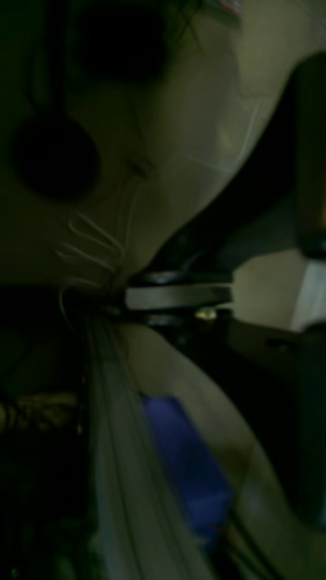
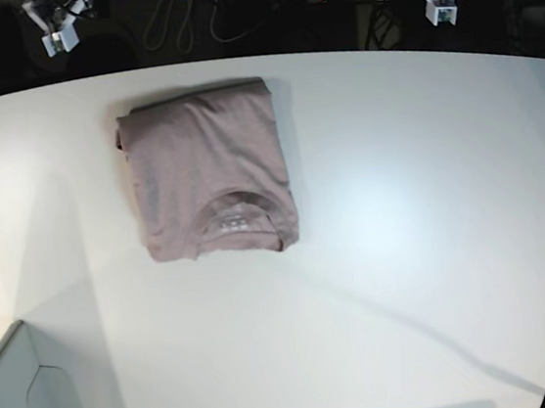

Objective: Layout the t-shirt on the table in an organized manner, then fold the t-shirt properly

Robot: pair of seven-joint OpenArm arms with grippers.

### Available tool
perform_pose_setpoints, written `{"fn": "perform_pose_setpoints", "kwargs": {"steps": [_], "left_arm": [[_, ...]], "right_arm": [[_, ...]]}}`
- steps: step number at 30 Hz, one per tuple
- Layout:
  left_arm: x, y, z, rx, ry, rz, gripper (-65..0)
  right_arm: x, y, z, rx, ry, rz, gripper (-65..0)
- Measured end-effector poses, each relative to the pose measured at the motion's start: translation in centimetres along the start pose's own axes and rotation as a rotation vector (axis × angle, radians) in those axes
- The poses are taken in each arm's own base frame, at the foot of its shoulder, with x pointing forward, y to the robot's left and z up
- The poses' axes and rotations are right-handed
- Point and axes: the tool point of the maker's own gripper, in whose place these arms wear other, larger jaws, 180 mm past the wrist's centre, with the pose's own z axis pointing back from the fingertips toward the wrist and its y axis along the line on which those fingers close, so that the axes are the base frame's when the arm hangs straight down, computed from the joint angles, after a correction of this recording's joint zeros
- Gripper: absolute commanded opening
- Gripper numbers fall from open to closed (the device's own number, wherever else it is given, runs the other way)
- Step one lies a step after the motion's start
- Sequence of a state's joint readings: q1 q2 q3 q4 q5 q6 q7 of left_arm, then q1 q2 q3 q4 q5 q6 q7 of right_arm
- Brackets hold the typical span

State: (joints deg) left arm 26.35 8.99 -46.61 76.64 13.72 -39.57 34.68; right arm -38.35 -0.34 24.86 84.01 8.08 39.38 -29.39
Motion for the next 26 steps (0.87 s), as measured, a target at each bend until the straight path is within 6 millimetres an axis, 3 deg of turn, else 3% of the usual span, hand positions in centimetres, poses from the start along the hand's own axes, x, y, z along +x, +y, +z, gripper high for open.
{"fn": "perform_pose_setpoints", "kwargs": {"steps": [4, 8, 10, 12, 15, 18, 21, 26], "left_arm": [[-3.2, -3.0, -5.1, -0.167, 0.062, 0.073, -65.0], [-3.7, -2.6, -9.1, -0.235, 0.079, 0.209, -65.0], [-3.6, -2.0, -10.2, -0.154, 0.029, 0.253, -65.0], [-3.5, -2.3, -10.6, -0.101, -0.021, 0.191, -65.0], [-4.6, -1.1, -10.8, 0.009, 0.008, 0.049, -65.0], [-4.7, -1.4, -11.0, 0.052, 0.013, 0.02, -65.0], [-3.6, -2.3, -11.4, 0.036, -0.011, 0.023, -65.0], [-3.7, -2.4, -11.4, 0.04, -0.009, 0.022, -65.0]], "right_arm": [[-2.8, 1.1, -3.4, 0.094, 0.046, -0.034, -65.0], [-5.4, 4.1, -7.5, 0.186, 0.072, -0.019, -65.0], [-6.8, 3.7, -9.0, 0.107, 0.05, -0.046, -65.0], [-8.4, 2.6, -9.7, 0.038, 0.072, -0.059, -65.0], [-9.7, 1.8, -10.1, 0.026, 0.091, -0.108, -65.0], [-9.6, 1.4, -10.9, 0.022, 0.114, -0.134, -65.0], [-8.4, 0.8, -11.6, -0.025, 0.085, -0.132, -65.0], [-9.6, -2.9, -10.5, -0.28, 0.052, -0.077, -65.0]]}}
